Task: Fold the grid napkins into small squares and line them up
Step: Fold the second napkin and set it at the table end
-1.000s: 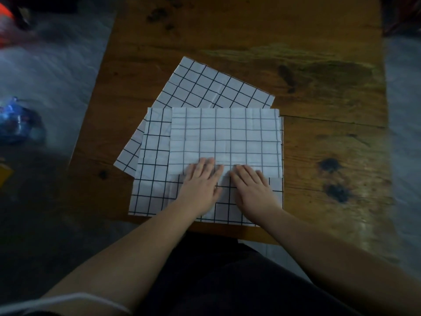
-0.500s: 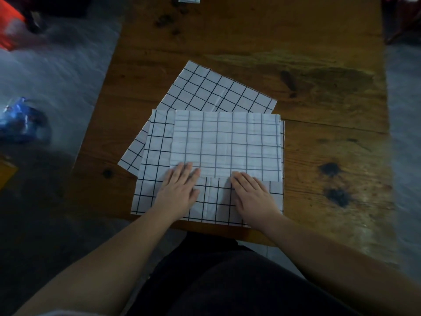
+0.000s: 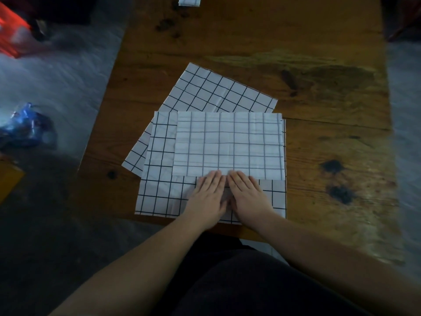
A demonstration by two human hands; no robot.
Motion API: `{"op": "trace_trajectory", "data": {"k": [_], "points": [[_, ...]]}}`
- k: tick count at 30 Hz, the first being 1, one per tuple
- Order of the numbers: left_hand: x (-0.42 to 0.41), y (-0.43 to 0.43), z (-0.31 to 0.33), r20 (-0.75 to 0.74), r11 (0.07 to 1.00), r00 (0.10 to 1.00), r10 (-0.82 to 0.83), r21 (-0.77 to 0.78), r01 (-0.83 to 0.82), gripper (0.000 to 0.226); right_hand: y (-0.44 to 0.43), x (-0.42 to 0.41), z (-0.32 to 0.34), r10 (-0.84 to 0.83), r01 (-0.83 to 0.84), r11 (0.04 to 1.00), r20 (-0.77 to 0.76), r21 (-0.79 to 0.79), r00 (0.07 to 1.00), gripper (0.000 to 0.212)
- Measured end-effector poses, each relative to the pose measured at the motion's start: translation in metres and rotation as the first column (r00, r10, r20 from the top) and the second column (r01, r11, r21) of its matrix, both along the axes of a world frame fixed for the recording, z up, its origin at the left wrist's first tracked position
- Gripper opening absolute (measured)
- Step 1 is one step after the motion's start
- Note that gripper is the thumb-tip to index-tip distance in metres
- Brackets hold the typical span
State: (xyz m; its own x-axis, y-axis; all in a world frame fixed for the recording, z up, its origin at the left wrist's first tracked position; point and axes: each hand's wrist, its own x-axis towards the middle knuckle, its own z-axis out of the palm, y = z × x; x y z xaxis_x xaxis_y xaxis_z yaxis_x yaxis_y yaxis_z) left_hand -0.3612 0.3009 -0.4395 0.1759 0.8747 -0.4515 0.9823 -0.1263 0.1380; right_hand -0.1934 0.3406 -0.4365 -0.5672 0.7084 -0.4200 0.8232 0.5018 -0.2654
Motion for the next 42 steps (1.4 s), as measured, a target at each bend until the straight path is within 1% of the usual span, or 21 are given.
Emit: {"op": "trace_trajectory", "data": {"k": [4,7,12,14,17,19,22,24,27,29,32,34,38,42], "points": [[-0.014,-0.004,0.001,-0.005,1.0,1.0,0.007,0.01,-0.007,0.067,0.0,0.017,-0.002,-0.005,0.005,1.0,0.023,0.013,1.0,0.069],[-0.039,-0.009,0.007,-0.013,0.998,0.998,0.067,-0.012,-0.067,0.065,-0.001,0.04,0.002,-0.068,0.067,0.998,0.038,0.008,0.997,0.063],[-0.078,-0.021,0.009,-0.008,0.98,0.981,0.196,-0.028,-0.196,0.064,-0.007,0.082,0.005,-0.207,0.205,0.978,0.129,0.03,0.97,0.064],[-0.081,-0.021,0.01,-0.008,0.976,0.976,0.216,-0.034,-0.217,0.065,-0.008,0.087,0.007,-0.258,0.257,0.966,0.14,0.026,0.956,0.064],[-0.069,-0.013,0.015,0.014,0.964,0.964,0.265,-0.016,-0.265,0.067,-0.008,0.079,0.011,-0.326,0.327,0.945,0.117,0.008,0.938,0.066],[-0.054,-0.006,0.02,0.037,0.973,0.973,0.228,0.017,-0.228,0.067,-0.008,0.064,0.014,-0.291,0.291,0.957,0.076,0.008,0.954,0.066],[-0.02,0.003,0.026,0.072,0.996,0.994,0.083,0.027,-0.085,0.066,-0.008,0.032,0.018,-0.151,0.151,0.988,0.003,-0.029,0.989,0.069],[0.0,0.007,0.024,0.065,1.0,0.998,0.015,0.019,-0.016,0.067,-0.008,0.012,0.017,-0.103,0.102,0.994,-0.025,-0.026,0.994,0.068],[0.01,0.011,0.016,0.046,0.999,0.998,0.044,-0.033,-0.043,0.067,-0.005,0.001,0.012,-0.092,0.093,0.995,0.011,-0.029,0.996,0.065],[0.004,0.009,0.013,0.027,0.998,0.998,0.052,-0.032,-0.052,0.064,-0.004,0.007,0.008,-0.092,0.093,0.995,0.034,-0.028,0.995,0.065],[-0.016,0.004,0.012,0.027,0.995,0.994,0.103,-0.022,-0.102,0.062,-0.003,0.029,0.006,-0.133,0.134,0.991,0.049,-0.017,0.99,0.061],[-0.038,-0.002,0.012,0.001,0.989,0.99,0.143,-0.023,-0.143,0.061,-0.003,0.049,0.007,-0.18,0.182,0.983,0.066,-0.018,0.981,0.06],[-0.075,-0.014,0.01,-0.035,0.983,0.983,0.18,-0.036,-0.181,0.061,-0.007,0.084,0.011,-0.269,0.271,0.963,0.129,0.006,0.954,0.061],[-0.077,-0.014,0.013,-0.023,0.976,0.976,0.216,-0.009,-0.216,0.061,-0.009,0.091,0.014,-0.347,0.349,0.937,0.101,-0.005,0.933,0.062]]}}
